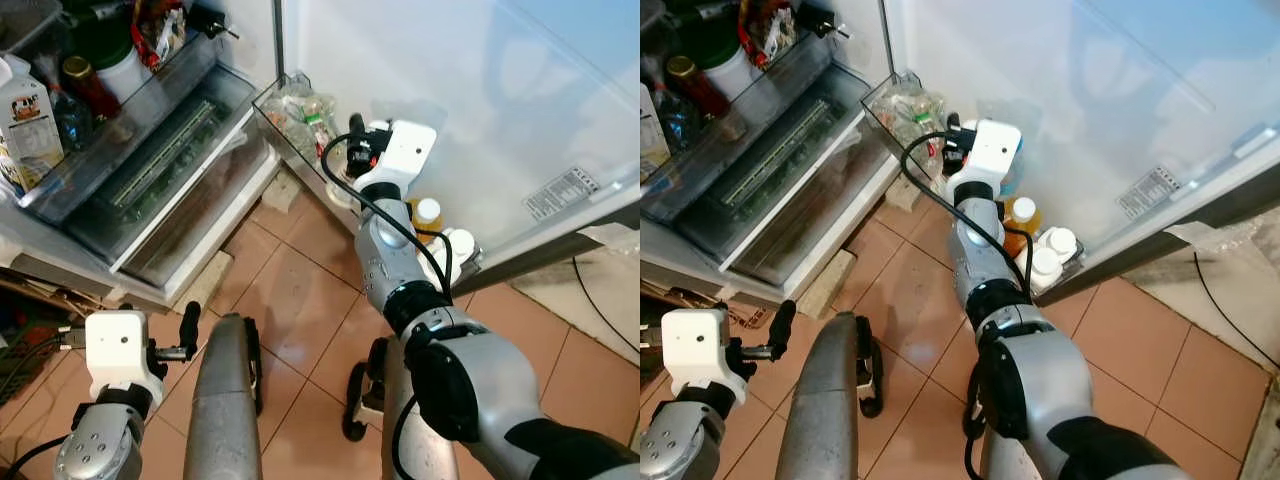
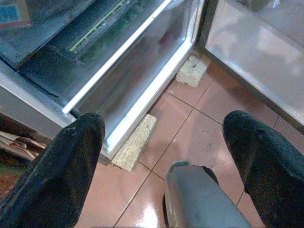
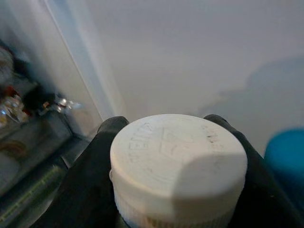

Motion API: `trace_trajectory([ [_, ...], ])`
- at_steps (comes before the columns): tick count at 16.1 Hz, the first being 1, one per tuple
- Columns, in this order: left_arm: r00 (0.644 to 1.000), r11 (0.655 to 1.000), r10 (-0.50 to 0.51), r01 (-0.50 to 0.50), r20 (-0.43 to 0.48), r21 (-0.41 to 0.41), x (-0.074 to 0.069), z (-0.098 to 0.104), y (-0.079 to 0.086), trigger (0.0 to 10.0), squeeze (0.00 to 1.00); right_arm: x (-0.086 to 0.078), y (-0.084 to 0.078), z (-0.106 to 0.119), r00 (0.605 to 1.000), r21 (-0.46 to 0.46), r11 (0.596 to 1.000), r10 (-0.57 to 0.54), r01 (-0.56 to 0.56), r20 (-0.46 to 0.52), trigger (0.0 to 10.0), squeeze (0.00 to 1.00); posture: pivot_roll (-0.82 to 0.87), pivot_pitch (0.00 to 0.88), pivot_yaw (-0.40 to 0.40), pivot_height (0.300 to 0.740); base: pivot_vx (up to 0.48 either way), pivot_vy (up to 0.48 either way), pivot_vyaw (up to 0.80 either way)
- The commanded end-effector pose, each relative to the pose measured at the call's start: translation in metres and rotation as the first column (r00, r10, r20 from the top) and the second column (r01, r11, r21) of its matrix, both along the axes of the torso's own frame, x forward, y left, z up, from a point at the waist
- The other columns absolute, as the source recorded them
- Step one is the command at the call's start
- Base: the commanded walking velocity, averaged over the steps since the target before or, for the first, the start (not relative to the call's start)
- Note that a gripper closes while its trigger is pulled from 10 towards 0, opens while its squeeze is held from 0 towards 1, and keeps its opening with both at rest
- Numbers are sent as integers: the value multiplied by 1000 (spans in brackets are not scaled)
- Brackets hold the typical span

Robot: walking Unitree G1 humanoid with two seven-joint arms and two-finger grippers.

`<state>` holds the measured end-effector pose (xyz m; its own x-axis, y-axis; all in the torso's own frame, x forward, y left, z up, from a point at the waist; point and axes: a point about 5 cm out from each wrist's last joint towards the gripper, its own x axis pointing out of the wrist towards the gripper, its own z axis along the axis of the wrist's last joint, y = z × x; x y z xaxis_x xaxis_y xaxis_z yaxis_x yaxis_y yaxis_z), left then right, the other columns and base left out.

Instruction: Restocking fridge

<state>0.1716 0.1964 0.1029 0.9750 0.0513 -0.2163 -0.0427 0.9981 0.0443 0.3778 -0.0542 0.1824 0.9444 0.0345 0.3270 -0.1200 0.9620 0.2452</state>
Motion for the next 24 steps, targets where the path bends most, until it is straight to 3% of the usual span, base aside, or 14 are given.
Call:
trace_trajectory([
  [1,1000,1000,21,-21,-19,8,-7,-1,2,10000,0,-11,24,-3,998,32,998,58,-58,19,10000,0,291,389,-59,641,0,0,0],
  [5,1000,999,29,-29,-12,21,-16,3,4,10000,0,-19,33,11,976,-61,992,119,-110,181,10000,0,317,409,-61,641,0,0,0],
  [8,1000,999,26,-26,-14,18,-22,6,0,10000,0,-22,36,11,969,-161,984,109,-74,219,10000,0,347,419,-66,641,0,0,0],
  [11,999,999,31,-31,-15,23,-27,8,1,10000,0,-26,41,2,967,-234,968,140,-89,213,10000,0,369,429,-65,641,0,0,0],
  [17,999,999,32,-32,-17,28,-29,10,2,10000,0,-36,46,-26,972,-450,891,157,-62,176,10000,0,383,433,-60,641,0,0,0],
  [19,999,999,32,-31,-18,31,-28,9,4,10000,0,-36,44,-31,976,-449,890,163,-80,147,10000,0,382,430,-57,641,0,0,0],
  [22,999,999,38,-37,-25,32,-22,7,6,10000,0,-31,37,-31,988,-324,941,130,-96,83,10000,0,362,409,-55,641,0,0,0],
  [24,999,999,36,-36,-19,29,-1,2,11,10000,0,-29,18,-35,990,-280,955,119,-93,77,10000,0,314,347,-61,641,0,0,0],
])
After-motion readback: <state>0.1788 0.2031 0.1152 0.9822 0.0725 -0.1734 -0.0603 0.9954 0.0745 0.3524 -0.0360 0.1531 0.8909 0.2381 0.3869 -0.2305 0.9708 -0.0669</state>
